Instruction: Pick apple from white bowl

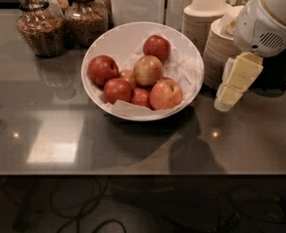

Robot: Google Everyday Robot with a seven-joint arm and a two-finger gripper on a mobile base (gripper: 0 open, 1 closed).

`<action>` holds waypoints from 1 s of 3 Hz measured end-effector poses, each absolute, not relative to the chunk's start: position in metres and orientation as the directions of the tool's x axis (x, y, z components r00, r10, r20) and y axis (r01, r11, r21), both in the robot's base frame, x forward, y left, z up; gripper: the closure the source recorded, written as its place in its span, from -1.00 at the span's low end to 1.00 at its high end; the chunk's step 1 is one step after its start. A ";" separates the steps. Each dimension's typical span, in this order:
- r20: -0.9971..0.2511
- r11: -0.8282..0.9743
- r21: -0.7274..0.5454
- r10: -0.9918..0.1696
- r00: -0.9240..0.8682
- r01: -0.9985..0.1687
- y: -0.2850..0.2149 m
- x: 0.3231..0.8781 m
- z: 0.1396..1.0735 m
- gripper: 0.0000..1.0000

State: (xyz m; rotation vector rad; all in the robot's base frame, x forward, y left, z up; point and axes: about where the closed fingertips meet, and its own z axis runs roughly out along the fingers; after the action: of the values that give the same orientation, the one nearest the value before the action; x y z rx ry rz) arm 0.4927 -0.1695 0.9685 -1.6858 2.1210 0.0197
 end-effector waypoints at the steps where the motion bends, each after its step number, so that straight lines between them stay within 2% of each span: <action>1: -0.390 0.296 -0.240 -0.902 -0.188 -0.924 -0.168 0.498 0.964 -1.00; 3: -0.633 0.369 -0.176 -0.752 -0.182 -0.913 -0.123 0.534 0.971 -0.96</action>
Offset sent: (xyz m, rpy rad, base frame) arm 0.0556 0.0413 0.0049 0.4188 -0.0703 -0.0746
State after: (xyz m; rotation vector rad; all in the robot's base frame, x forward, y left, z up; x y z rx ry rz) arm 0.5339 -0.1228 0.9709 -1.4354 1.9860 0.3188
